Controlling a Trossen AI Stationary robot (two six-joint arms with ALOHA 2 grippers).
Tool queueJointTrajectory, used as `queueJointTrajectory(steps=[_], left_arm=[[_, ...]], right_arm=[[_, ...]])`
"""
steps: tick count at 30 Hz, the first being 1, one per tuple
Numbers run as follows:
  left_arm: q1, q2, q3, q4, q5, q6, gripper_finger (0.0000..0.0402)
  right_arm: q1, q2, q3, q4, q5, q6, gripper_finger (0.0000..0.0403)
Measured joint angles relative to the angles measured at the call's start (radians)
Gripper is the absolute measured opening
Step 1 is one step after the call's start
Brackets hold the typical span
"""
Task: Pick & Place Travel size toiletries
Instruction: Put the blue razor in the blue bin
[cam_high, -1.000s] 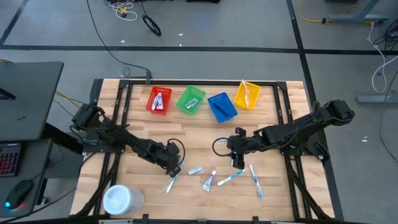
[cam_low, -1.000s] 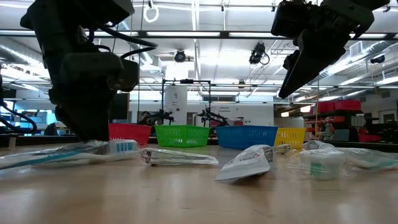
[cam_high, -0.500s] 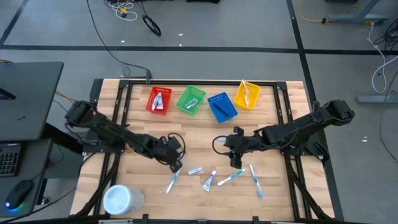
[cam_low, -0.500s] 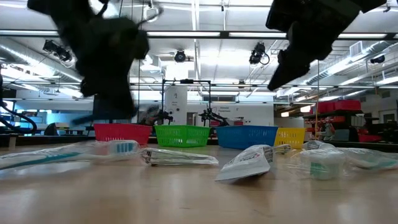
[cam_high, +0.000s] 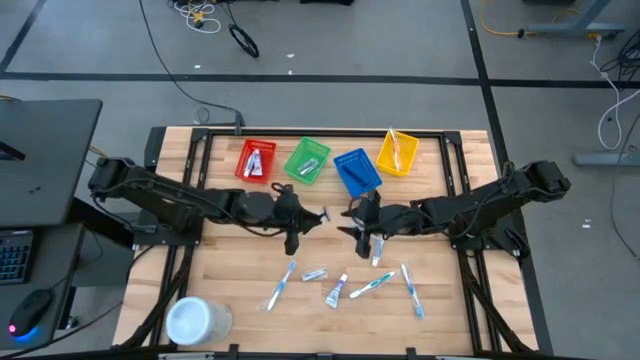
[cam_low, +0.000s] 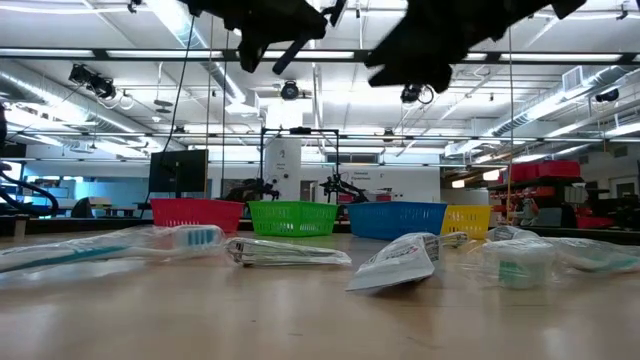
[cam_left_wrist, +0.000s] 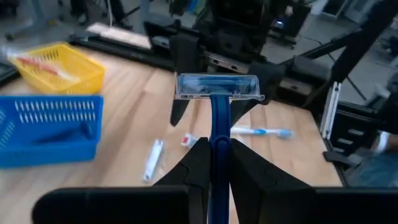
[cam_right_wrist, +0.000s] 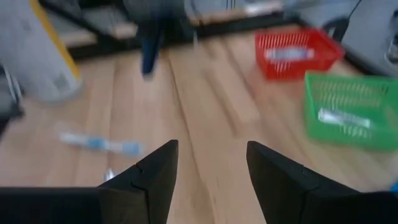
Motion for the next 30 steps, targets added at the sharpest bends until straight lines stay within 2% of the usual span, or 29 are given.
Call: queueJointTrajectory(steps=[5,13,19,22,26,30], left_arm=[[0.039,0.0,0.0,0.079,0.019,0.09,0.0043],[0.085,0.0,0.0,0.207,0.122,0.168,0.0043],[0.088,0.0,0.0,0.233,0.145,0.192,0.0045],[0.087,0.0,-0.001,0.235,0.143,0.193,0.0044],[0.093,0.0,-0.001,0.234,0.142,0.191,0.0045],[0.093,0.0,-0.001,0.234,0.134,0.191,0.0044]], right_arm=[[-0.041,0.0,0.0,0.134,-0.019,-0.024,0.0202],[-0.111,0.072,0.0,0.391,-0.237,-0.105,0.0202],[-0.141,0.154,0.0,0.593,-0.264,-0.134,0.0202],[-0.149,0.172,0.0,0.635,-0.27,-0.14,0.0198],[-0.155,0.186,0.0,0.66,-0.317,-0.15,0.0167],[-0.155,0.187,0.0,0.655,-0.317,-0.15,0.0109]])
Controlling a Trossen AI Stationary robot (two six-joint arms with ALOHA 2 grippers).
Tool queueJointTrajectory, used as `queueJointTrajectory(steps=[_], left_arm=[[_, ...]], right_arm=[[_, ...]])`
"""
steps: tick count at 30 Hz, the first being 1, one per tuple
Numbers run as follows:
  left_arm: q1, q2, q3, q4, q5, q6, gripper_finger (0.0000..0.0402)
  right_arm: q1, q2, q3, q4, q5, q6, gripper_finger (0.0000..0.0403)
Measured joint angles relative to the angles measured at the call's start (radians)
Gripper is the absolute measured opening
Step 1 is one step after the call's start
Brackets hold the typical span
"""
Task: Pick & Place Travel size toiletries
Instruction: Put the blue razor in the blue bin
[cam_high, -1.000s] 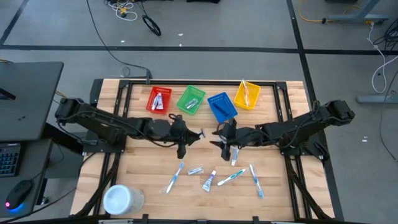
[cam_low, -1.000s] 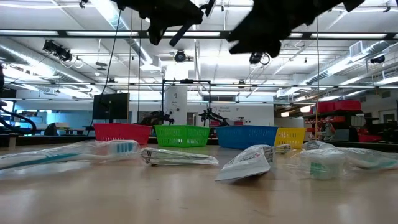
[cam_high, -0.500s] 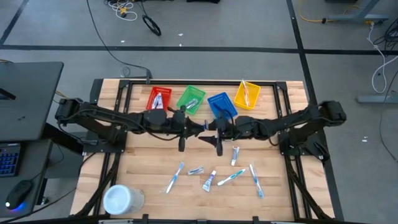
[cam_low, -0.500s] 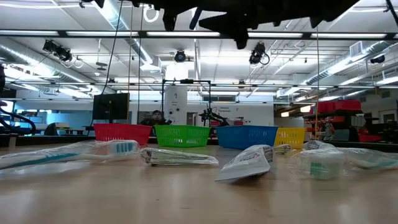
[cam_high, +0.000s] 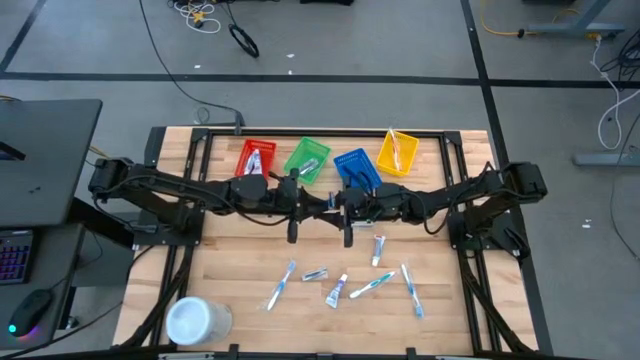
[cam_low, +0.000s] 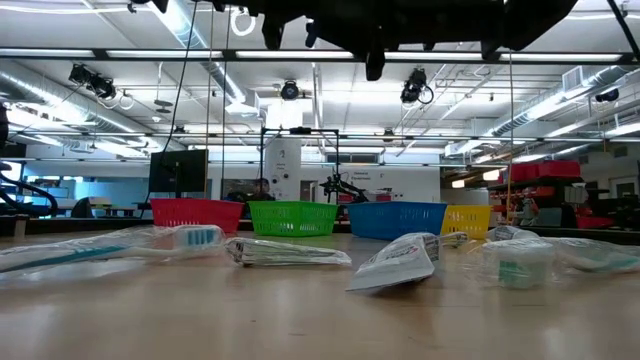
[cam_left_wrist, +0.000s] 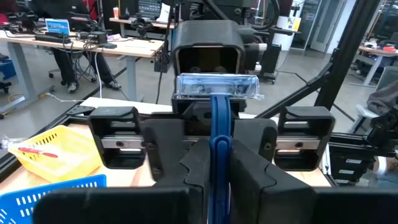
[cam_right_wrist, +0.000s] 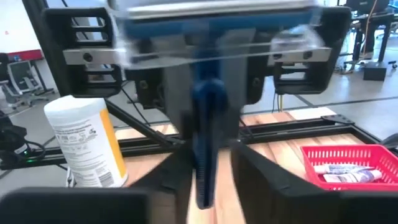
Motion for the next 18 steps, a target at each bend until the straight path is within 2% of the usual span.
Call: queueJointTrajectory(steps=[4,6,12,18], left_arm=[[0.0,0.0,0.0,-0.002,-0.01,-0.007,0.0046],[0.0,0.0,0.0,-0.004,-0.02,-0.007,0.0048],[0.0,0.0,0.0,-0.016,-0.031,-0.005,0.0051],[0.0,0.0,-0.001,-0.048,-0.038,-0.005,0.0074]], right_arm=[[0.0,0.0,0.0,0.006,0.001,-0.01,0.005],[0.0,0.0,0.0,0.006,0.002,-0.01,0.0034],[0.001,-0.008,0.0,-0.011,0.038,-0.008,0.0034],[0.0,-0.031,0.0,-0.042,0.055,-0.008,0.0034]])
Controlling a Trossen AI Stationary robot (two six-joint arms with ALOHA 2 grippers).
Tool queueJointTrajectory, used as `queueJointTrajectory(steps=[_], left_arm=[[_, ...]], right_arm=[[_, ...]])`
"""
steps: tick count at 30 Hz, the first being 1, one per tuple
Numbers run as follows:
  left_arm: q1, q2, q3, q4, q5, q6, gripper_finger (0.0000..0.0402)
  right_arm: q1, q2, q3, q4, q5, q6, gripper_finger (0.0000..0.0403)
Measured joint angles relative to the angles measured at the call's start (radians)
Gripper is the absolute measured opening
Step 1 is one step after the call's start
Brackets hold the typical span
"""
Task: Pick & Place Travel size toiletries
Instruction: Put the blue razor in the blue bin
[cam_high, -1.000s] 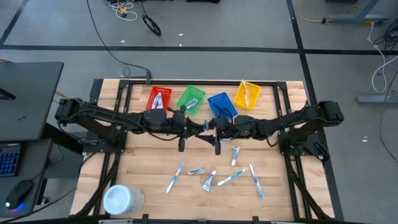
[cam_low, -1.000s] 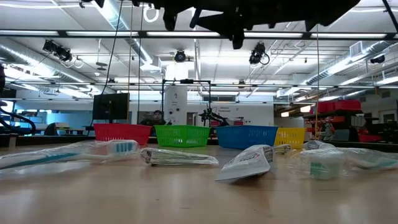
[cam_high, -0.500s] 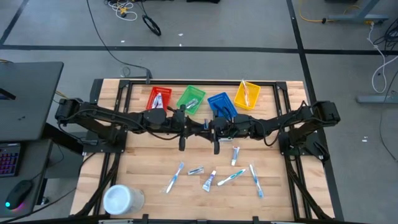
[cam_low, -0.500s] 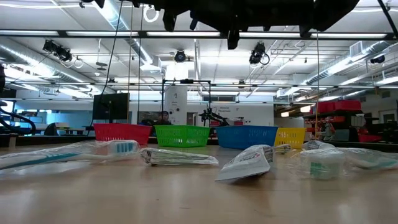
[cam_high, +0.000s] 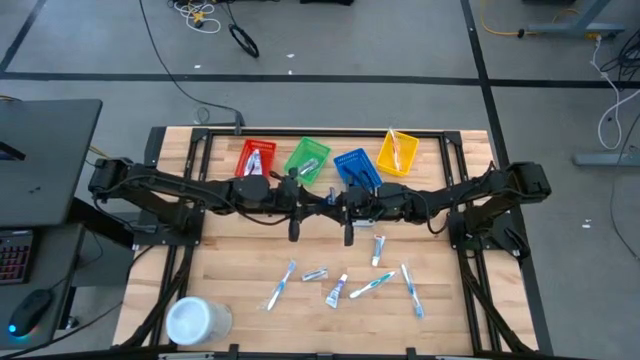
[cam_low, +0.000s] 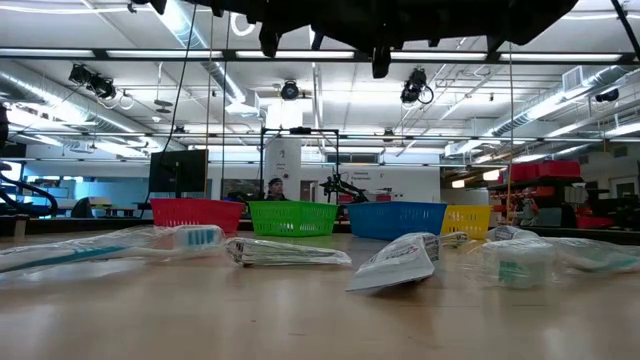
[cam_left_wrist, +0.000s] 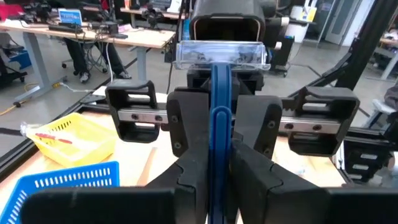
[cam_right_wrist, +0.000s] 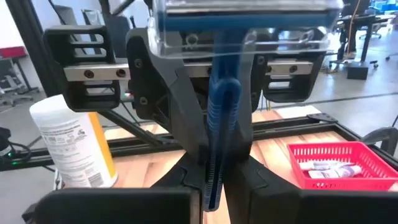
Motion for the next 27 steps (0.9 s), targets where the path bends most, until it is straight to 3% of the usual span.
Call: queueJointTrajectory(steps=[7,18,22,27], left_arm=[[0.0,-0.001,0.001,-0.054,-0.059,0.0,0.0109],[0.0,0.001,0.0,-0.147,-0.235,0.005,0.0148],[0.0,0.001,0.0,-0.171,-0.238,-0.002,0.0148],[0.0,0.001,0.0,-0.176,-0.228,-0.002,0.0146]], right_arm=[[-0.002,-0.012,0.0,-0.056,0.029,0.001,0.0034],[-0.051,-0.166,0.0,-0.433,0.311,0.035,0.0034],[-0.117,-0.185,0.0,-0.561,0.359,0.038,0.0034],[-0.241,-0.173,0.0,-0.694,0.33,0.111,0.0034]])
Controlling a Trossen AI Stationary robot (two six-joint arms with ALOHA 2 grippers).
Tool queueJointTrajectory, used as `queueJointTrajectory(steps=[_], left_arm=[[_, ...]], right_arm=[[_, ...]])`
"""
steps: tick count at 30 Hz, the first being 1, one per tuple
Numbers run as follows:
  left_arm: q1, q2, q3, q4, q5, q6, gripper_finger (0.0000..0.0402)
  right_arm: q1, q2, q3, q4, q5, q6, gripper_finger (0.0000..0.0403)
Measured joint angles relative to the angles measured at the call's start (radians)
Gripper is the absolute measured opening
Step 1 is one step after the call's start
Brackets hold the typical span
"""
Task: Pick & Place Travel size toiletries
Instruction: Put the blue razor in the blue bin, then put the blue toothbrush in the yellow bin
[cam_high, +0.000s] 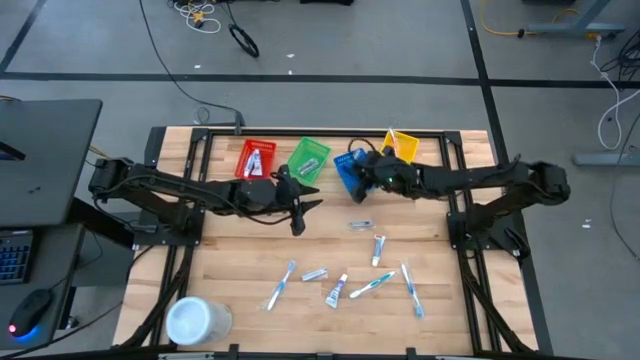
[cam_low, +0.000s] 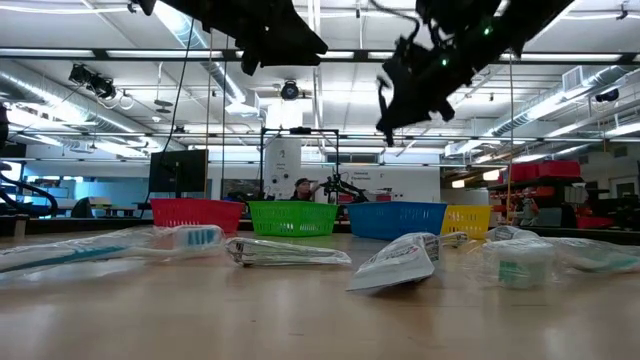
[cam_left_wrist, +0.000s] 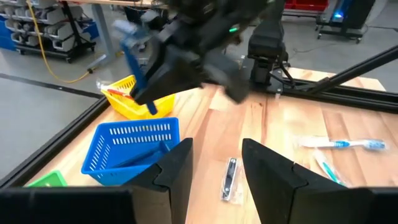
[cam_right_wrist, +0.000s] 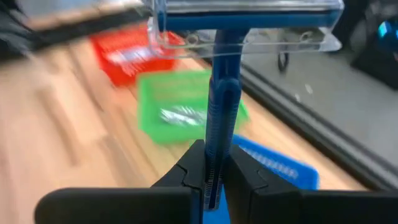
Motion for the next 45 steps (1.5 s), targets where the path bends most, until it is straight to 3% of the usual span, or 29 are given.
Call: queueJointTrajectory(steps=[8,16,23,36,45], left_arm=[[0.0,0.0,0.0,-0.002,-0.004,0.003,0.0145],[0.0,0.0,0.0,-0.002,-0.004,0.003,0.0144],[0.0,0.0,0.0,-0.002,-0.004,0.002,0.0144],[0.0,0.0,0.0,-0.003,-0.004,0.003,0.0144],[0.0,0.0,0.0,-0.026,-0.004,0.011,0.0144]], right_arm=[[-0.165,0.092,0.0,-0.028,-0.193,0.005,0.0034],[-0.246,0.235,0.0,-0.032,-0.254,0.006,0.0034],[-0.264,0.312,0.0,-0.028,-0.28,0.021,0.0073],[-0.278,0.327,0.0,-0.028,-0.339,0.005,0.0093],[-0.258,0.325,0.0,-0.02,-0.404,0.012,0.0149]])
